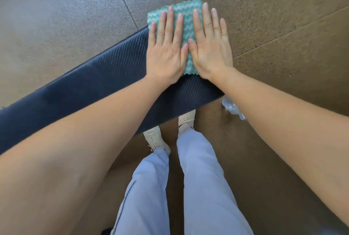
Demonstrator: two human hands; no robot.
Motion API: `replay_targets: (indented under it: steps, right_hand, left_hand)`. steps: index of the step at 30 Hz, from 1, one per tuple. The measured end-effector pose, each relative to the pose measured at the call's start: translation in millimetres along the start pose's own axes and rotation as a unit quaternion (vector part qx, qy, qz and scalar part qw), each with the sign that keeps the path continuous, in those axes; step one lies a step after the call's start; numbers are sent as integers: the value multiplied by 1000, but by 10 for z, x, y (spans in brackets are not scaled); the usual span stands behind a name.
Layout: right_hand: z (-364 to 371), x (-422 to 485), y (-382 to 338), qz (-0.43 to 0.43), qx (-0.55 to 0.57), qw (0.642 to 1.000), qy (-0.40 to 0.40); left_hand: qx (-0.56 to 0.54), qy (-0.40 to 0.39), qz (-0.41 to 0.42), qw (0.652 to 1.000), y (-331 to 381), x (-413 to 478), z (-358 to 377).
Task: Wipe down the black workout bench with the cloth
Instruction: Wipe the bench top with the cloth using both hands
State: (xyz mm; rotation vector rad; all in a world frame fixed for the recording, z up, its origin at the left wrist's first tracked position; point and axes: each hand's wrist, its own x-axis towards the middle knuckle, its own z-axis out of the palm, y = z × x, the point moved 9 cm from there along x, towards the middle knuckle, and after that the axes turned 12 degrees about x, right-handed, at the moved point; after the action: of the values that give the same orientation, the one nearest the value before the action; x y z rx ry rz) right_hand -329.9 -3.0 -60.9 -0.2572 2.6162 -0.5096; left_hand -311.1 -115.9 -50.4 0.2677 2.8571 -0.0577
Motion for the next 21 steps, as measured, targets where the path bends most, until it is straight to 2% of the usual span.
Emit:
replay_targets:
  steps: [5,10,16,21]
  right_hand:
    - [-51,96,131,-6,69,997,-15]
    - [74,-301,168,5,45,999,7]
    - [445,-1115,43,-5,-47,999,-23]
    - [954,-1683,-444,-45,-80,994,-66]
  left_hand:
    - [16,-9,-16,1000,31,205,-61]
    - [15,-20,9,1000,192,-59,-13]
    - [-24,-45,14,999,371,-1058,284]
    - [-51,-68,-13,996,114,-2042,583]
